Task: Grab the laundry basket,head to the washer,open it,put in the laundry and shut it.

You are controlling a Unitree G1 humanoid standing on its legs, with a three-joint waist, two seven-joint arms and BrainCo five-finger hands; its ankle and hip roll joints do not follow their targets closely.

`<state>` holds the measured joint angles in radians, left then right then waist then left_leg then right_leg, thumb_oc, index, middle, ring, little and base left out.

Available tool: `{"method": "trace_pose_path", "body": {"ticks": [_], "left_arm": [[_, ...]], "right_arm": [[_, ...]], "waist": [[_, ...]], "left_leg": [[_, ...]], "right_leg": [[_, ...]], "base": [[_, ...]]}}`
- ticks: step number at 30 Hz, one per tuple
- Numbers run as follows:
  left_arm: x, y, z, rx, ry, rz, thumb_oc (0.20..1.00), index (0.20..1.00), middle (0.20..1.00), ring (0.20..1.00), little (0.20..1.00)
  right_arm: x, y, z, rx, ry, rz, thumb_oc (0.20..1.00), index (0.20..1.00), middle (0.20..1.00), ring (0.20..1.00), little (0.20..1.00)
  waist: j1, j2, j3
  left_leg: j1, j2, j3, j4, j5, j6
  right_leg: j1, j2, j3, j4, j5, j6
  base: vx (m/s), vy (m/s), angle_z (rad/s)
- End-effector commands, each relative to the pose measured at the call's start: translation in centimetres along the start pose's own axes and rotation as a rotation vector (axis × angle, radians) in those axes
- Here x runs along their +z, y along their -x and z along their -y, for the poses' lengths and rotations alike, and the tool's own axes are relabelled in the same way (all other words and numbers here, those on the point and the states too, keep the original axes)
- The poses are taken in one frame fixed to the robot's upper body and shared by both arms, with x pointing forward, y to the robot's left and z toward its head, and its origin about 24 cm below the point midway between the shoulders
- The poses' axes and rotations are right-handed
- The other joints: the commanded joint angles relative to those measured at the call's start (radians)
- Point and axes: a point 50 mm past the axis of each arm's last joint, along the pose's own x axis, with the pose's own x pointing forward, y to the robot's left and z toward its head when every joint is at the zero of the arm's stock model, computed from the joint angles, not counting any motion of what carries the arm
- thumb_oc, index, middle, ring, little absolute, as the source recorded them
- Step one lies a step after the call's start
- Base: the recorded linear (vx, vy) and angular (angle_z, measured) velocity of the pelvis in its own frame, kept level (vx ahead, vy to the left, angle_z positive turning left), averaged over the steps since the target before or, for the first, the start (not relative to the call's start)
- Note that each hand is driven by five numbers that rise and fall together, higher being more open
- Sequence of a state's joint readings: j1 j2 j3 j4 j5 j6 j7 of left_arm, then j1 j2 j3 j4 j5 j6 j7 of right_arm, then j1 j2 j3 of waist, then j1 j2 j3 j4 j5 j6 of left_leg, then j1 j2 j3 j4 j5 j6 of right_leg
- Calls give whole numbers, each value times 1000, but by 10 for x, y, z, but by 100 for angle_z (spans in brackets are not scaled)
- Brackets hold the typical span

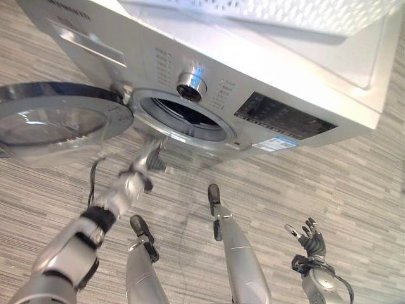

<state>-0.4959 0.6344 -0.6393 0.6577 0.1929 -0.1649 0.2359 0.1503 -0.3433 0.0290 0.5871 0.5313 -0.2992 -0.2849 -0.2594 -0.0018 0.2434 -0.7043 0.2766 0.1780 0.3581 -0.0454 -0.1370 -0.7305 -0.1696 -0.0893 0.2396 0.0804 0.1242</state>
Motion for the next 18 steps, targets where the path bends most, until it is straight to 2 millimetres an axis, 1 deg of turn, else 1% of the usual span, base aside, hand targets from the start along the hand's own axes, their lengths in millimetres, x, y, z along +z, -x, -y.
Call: {"method": "trace_pose_path", "body": {"ticks": [1,2,3,6,9,10,13,15,16,17,18], "left_arm": [[31,-11,-32,51,33,170,1000,1000,1000,1000,1000],[22,-1,-23,11,49,153,1000,1000,1000,1000,1000],[9,17,-2,-71,94,116,1000,1000,1000,1000,1000],[-5,41,20,-176,133,71,1000,1000,1000,1000,1000],[-18,65,38,-284,142,19,1000,1000,1000,1000,1000],[-25,74,41,-308,141,-5,1000,1000,1000,1000,1000],[-46,95,57,-316,188,-126,1000,1000,1000,1000,1000],[-66,112,69,-271,257,-264,1000,1000,1000,1000,1000],[-66,112,69,-270,258,-265,1000,1000,1000,1000,1000],[-74,119,76,-250,290,-327,1000,1000,1000,1000,1000],[-90,133,91,-206,359,-465,1000,1000,1000,1000,1000]], "right_arm": [[22,-3,20,-36,51,81,1000,1000,1000,1000,1000],[19,-3,24,-46,64,65,1000,1000,1000,1000,1000],[14,-5,30,-74,66,33,1000,1000,1000,1000,1000],[8,-6,40,-108,68,-12,1000,1000,1000,1000,1000],[-3,-7,49,-131,85,-79,1000,1000,1000,1000,1000],[-5,-7,52,-134,96,-97,1000,1000,1000,1000,1000],[-15,-7,51,-126,117,-151,1000,1000,1000,1000,1000],[-23,-6,52,-139,110,-190,1000,1000,1000,1000,1000],[-23,-6,52,-138,111,-190,1000,1000,1000,1000,1000],[-27,-5,53,-147,99,-208,1000,1000,1000,1000,1000],[-33,-5,53,-163,75,-241,1000,1000,1000,1000,1000]], "waist": [[-30,18,45],[-25,17,49],[-11,17,55],[7,15,63],[26,24,54],[30,17,48],[49,23,17],[64,22,-5],[62,21,-3],[67,22,-15],[79,19,-42]], "left_leg": [[101,67,-53,8,-96,-39],[134,62,-47,2,-98,-38],[213,52,-35,-21,-96,-37],[317,48,-20,-47,-96,-34],[403,41,-13,-76,-91,-29],[424,34,-1,-91,-62,-23],[499,23,7,-136,-54,-17],[550,13,10,-171,-47,-13],[555,12,10,-174,-46,-13],[574,8,11,-189,-42,-11],[611,-1,13,-219,-33,-9]], "right_leg": [[45,-20,-16,-65,9,28],[80,-23,-17,-73,9,30],[157,-35,-15,-92,7,37],[262,-49,-19,-111,0,44],[346,-59,-22,-131,-8,49],[366,-69,-27,-146,10,43],[432,-76,-31,-180,14,49],[479,-79,-36,-202,14,54],[483,-79,-37,-203,14,55],[498,-80,-41,-209,13,57],[536,-82,-51,-229,11,61]], "base": [[51,66,0],[110,110,-1],[148,151,-3],[136,118,-5],[103,111,1],[42,95,0],[75,93,-6],[78,46,-2],[68,35,7],[98,52,9],[124,69,10]]}}
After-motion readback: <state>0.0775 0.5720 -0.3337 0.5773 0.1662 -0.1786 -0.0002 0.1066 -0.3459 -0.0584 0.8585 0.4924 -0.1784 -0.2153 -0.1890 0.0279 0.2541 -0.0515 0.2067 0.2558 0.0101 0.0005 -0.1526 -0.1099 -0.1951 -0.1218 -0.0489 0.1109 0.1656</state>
